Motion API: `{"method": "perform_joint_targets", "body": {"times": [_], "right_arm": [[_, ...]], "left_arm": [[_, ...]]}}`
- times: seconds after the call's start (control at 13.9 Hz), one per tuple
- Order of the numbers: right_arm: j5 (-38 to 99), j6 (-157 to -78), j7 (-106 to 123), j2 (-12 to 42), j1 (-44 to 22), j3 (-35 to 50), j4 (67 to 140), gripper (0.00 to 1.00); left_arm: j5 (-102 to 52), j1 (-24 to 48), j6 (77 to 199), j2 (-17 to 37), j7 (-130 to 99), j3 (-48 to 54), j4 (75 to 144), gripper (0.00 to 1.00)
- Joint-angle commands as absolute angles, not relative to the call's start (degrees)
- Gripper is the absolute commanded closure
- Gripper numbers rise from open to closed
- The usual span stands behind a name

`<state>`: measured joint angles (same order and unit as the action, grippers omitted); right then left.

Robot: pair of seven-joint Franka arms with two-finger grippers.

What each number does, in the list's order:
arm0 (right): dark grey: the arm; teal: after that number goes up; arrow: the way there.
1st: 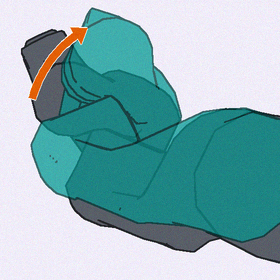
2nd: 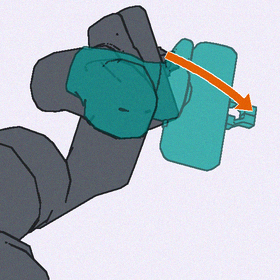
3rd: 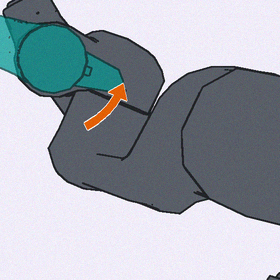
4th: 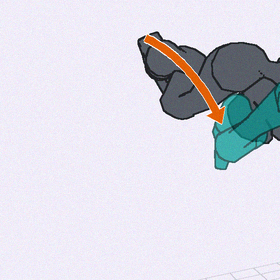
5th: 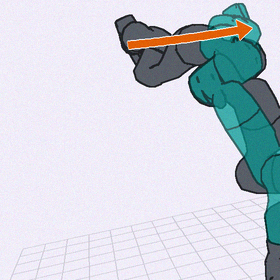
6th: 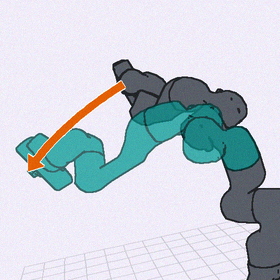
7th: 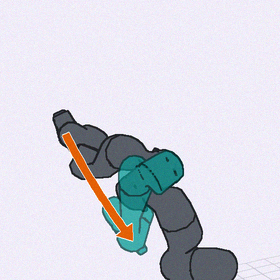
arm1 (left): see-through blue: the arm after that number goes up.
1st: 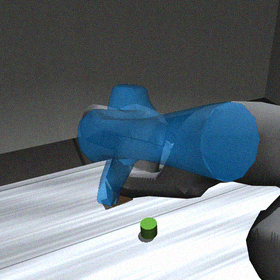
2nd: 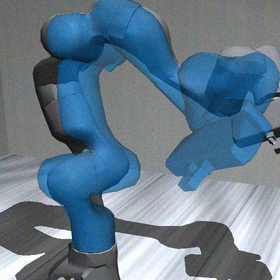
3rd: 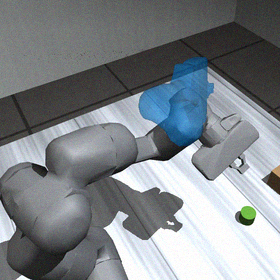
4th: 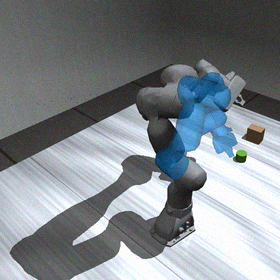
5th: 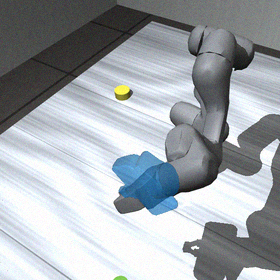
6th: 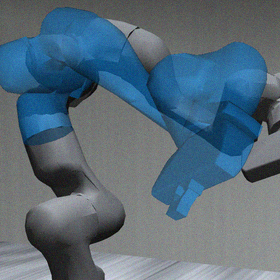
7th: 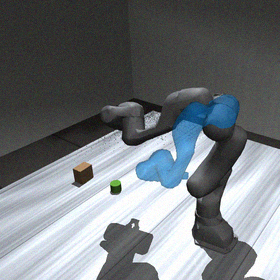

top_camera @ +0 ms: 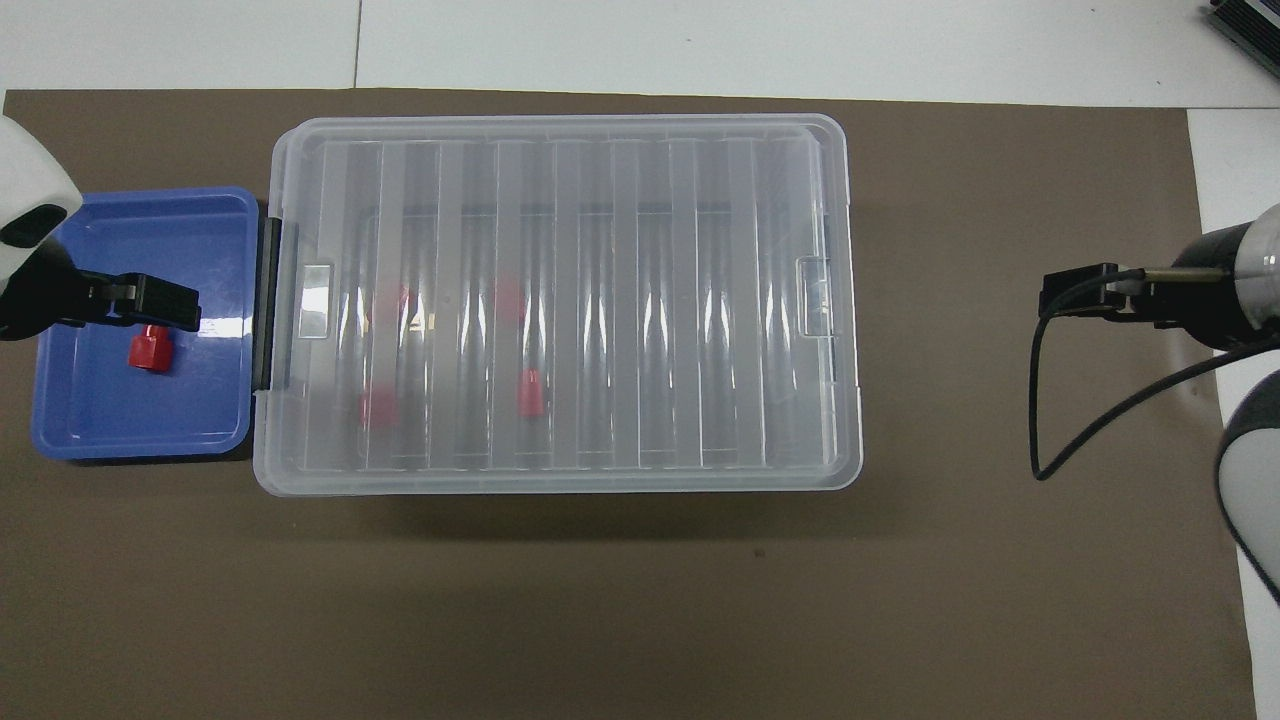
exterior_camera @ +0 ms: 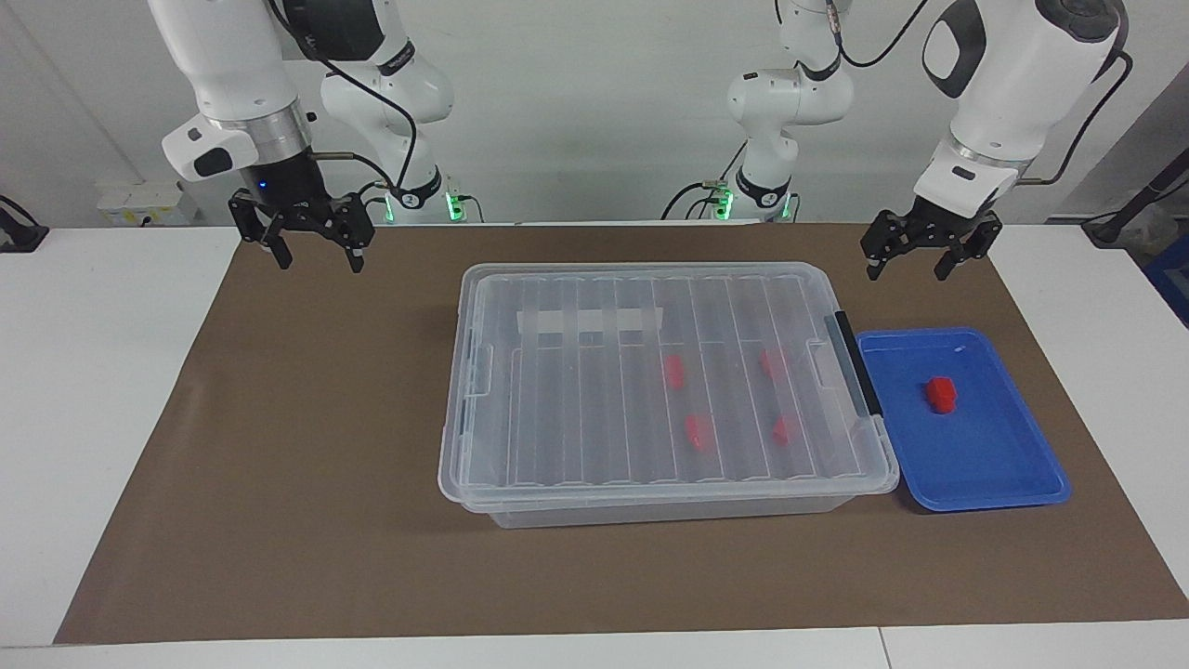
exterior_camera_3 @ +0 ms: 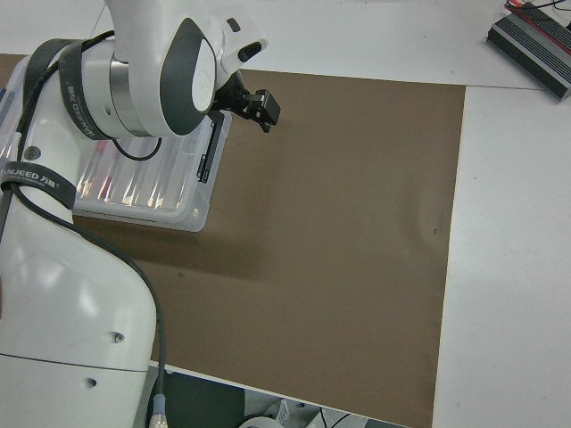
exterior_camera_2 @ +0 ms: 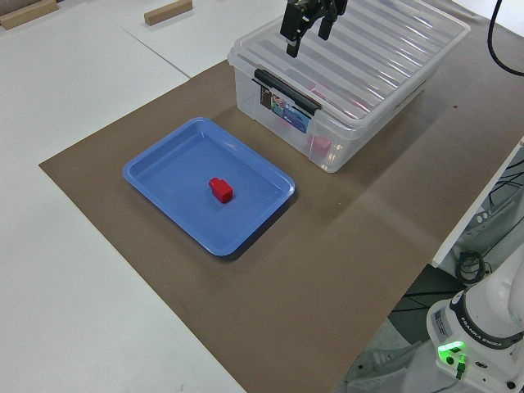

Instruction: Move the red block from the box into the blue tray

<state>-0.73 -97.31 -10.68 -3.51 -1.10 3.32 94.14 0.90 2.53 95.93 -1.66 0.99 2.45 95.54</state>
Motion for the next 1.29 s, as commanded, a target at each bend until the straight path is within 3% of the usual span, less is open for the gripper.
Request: {"method": "perform_joint_targets", "body": {"times": [0.0,0.29,0.65,0.93,1.22], "right_arm": [[-0.7,-91.6,-9.8,0.4,-0.7,3.6,86.4,0.01],[-0.6,-90.4,-9.1,-2.9,-0.7,3.6,91.0,0.00],[0.3,-89.9,-8.6,-3.1,-0.5,3.5,91.5,0.00],[0.3,-88.4,-5.7,-3.4,-0.6,3.5,91.8,0.00],[0.3,-88.2,-6.2,-3.9,-0.7,3.5,92.3,0.00]], "left_arm": [[2.5,2.6,91.1,-3.8,2.0,2.3,93.7,0.00],[2.5,2.7,88.5,-7.4,2.0,2.5,93.3,0.00],[2.3,2.4,89.8,-6.3,2.1,1.7,94.1,0.00],[2.3,2.6,82.5,-4.8,2.1,1.6,87.5,0.00],[2.3,2.5,83.8,-5.3,2.1,1.7,89.3,0.00]]}}
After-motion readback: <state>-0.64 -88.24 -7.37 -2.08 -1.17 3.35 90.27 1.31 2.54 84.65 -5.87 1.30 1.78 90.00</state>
